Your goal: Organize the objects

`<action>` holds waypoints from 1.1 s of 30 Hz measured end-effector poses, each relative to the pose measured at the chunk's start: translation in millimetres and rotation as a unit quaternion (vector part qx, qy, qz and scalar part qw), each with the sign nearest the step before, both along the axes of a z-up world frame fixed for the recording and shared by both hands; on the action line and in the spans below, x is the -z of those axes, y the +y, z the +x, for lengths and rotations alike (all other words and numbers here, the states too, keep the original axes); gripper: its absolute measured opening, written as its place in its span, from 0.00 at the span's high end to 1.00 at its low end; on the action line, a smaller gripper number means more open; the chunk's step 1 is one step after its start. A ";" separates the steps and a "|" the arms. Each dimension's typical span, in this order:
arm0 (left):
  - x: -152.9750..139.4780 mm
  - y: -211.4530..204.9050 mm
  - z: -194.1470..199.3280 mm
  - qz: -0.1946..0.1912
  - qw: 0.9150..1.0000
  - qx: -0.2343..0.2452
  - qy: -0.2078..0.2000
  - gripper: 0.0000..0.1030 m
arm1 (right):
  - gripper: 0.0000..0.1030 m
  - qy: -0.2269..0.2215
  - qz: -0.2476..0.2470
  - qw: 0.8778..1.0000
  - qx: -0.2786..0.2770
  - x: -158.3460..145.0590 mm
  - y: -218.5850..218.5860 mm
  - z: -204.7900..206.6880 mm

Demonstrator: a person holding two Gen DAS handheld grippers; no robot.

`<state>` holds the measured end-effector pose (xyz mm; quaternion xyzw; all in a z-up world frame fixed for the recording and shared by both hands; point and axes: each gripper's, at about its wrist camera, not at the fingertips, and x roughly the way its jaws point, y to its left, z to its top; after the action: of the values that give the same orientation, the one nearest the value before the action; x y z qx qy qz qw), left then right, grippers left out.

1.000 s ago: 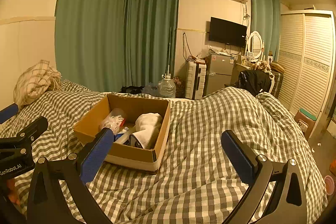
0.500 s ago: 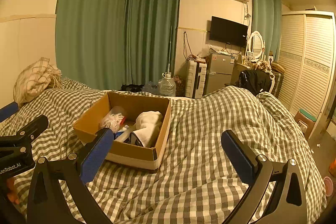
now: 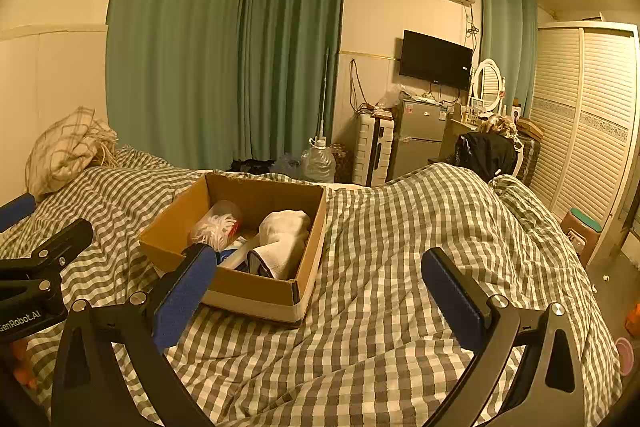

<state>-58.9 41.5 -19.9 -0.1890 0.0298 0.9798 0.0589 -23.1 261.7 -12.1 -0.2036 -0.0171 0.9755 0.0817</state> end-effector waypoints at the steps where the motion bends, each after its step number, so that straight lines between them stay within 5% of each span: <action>1: 0.0 -0.1 -0.1 0.000 1.000 0.000 0.000 0.00 | 0.00 0.000 0.000 1.000 0.000 0.2 0.0 0.3; 33: 0.9 1.2 0.4 -0.003 1.000 -0.004 -0.001 0.00 | 0.00 -0.003 0.003 1.000 0.001 2.5 2.9 0.2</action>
<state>-58.5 42.8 -20.7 -0.1899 0.0322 0.9798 0.0539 -22.9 264.5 -14.7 -0.2060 -0.0205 0.9748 0.0830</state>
